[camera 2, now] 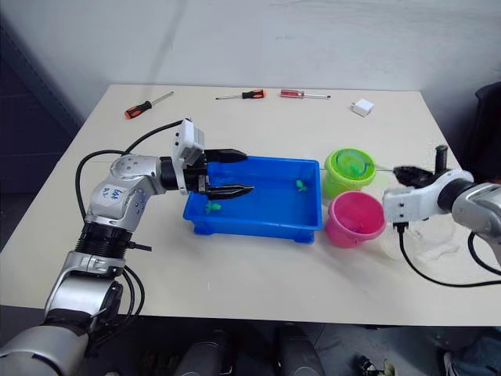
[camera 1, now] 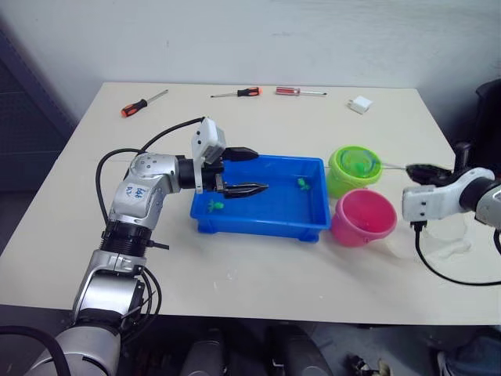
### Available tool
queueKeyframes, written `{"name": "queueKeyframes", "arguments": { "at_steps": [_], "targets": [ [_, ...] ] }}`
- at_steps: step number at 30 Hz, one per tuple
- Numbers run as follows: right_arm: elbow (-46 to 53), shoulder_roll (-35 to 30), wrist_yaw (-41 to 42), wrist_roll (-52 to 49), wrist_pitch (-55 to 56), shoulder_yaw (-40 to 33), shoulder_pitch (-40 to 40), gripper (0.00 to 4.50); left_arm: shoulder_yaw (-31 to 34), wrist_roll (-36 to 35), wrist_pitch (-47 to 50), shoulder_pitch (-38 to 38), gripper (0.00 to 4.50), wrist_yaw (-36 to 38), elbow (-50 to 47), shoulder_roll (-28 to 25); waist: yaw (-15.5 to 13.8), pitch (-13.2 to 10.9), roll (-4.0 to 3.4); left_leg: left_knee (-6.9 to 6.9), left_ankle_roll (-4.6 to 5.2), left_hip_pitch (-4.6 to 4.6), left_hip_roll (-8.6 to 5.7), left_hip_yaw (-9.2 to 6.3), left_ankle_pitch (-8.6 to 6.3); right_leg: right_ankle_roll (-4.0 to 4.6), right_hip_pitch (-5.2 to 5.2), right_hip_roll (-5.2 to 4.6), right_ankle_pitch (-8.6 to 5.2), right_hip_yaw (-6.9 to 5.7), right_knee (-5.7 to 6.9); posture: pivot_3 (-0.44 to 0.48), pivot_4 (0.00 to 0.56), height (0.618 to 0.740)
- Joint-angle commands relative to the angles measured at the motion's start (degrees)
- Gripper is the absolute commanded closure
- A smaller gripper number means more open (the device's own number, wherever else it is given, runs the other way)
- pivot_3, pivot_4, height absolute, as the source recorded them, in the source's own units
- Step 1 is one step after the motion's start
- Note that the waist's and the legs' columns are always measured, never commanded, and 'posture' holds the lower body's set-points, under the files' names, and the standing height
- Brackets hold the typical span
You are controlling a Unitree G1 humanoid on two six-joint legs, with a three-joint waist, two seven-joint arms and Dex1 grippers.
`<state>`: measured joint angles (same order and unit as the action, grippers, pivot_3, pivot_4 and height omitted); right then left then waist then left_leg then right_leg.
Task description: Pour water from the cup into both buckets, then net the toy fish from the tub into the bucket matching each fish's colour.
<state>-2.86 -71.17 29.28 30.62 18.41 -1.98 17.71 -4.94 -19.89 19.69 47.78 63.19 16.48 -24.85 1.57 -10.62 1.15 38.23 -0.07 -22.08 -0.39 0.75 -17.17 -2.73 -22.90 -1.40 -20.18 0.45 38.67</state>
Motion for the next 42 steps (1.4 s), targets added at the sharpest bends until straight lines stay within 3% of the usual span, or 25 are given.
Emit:
{"name": "queueKeyframes", "arguments": {
  "at_steps": [1, 9, 13, 17, 21, 25, 33, 38, 42],
  "targets": [
    [1.3, 0.2, -0.2, -0.7, 0.8, -1.6, -1.6, 4.5, 0.9, 0.0, -1.0, 1.3, 0.01, 0.2, -0.6, -0.3, -0.2, 0.0, 0.0, -0.01, 0.0, 0.0, 0.0, -0.03, 0.0, 0.0, 0.0, 0.0, 0.0, -0.02, -0.02, 0.0, 0.15, 0.74],
    [1.0, 1.0, -2.5, 0.5, -0.8, -3.7, -0.3, 4.5, 0.9, 0.3, -1.0, 1.1, 0.01, 0.0, -0.9, -0.7, 0.0, 0.0, 0.0, 0.02, 0.02, -0.05, 0.0, 0.0, -0.01, 0.0, 0.01, -0.02, 0.0, -0.01, -0.01, 0.0, 0.15, 0.74],
    [2.4, 0.0, 1.1, 0.7, 3.6, 0.0, -4.7, 4.5, 1.0, 0.3, -0.9, 1.3, 0.01, -0.1, -0.8, -0.6, -0.1, 0.0, 0.0, 0.01, 0.0, 0.01, 0.01, 0.0, 0.0, 0.0, 0.01, 0.02, 0.0, 0.0, 0.02, 0.0, 0.15, 0.74],
    [2.2, 2.4, -4.0, 2.6, 0.2, -3.4, -4.0, 4.5, 1.0, 0.3, -0.9, 1.4, 0.01, -0.3, -0.9, -0.5, 0.0, 0.0, 0.0, 0.05, 0.01, -0.07, 0.0, 0.0, -0.01, -0.02, 0.01, 0.0, 0.01, 0.0, 0.13, 0.0, 0.15, 0.74],
    [1.1, 0.8, -7.2, 4.9, 0.6, -4.7, -0.3, 4.5, 1.1, 0.2, -0.8, 1.2, 0.01, -0.2, -1.0, -0.8, 0.1, 0.0, -0.01, 0.09, 0.02, 0.01, 0.0, 0.08, -0.01, -0.03, 0.0, -0.01, 0.01, 0.06, 0.09, 0.0, 0.15, 0.74],
    [1.9, 0.3, -2.9, 3.6, 3.6, -1.4, -4.2, 4.5, 1.1, 0.3, -1.0, 1.4, 0.01, -0.2, -0.8, -0.9, -0.1, 0.0, 0.02, 0.01, -0.03, 0.03, 0.02, -0.01, 0.01, 0.01, 0.01, 0.03, 0.0, 0.0, 0.05, 0.0, 0.15, 0.74],
    [3.3, 0.2, -7.5, 5.1, 2.7, -6.6, -4.4, 4.5, 1.0, 0.3, -1.0, 1.3, 0.01, -0.1, -0.9, -0.9, 0.0, 0.0, -0.01, 0.08, 0.05, -0.03, -0.03, 0.05, -0.01, -0.04, 0.01, -0.03, 0.02, 0.04, 0.14, 0.0, 0.15, 0.74],
    [4.2, 1.4, -5.7, 5.2, 5.0, -4.0, -7.9, 4.5, 0.8, 0.4, -1.4, 1.6, 0.01, 0.0, -0.4, -0.7, -0.1, 0.0, -0.01, 0.06, 0.01, 0.01, -0.01, 0.04, 0.01, -0.03, 0.02, 0.0, 0.02, 0.04, 0.07, 0.0, 0.15, 0.74],
    [3.6, 1.9, -8.9, 5.5, 2.0, -7.2, -4.5, 4.5, 0.9, 0.4, -1.5, 2.1, 0.01, -0.1, -0.1, -0.5, 0.1, 0.0, -0.01, 0.08, 0.01, -0.01, -0.02, 0.08, 0.01, -0.04, 0.01, -0.01, 0.02, 0.07, 0.14, 0.0, 0.15, 0.74]
  ]
}}
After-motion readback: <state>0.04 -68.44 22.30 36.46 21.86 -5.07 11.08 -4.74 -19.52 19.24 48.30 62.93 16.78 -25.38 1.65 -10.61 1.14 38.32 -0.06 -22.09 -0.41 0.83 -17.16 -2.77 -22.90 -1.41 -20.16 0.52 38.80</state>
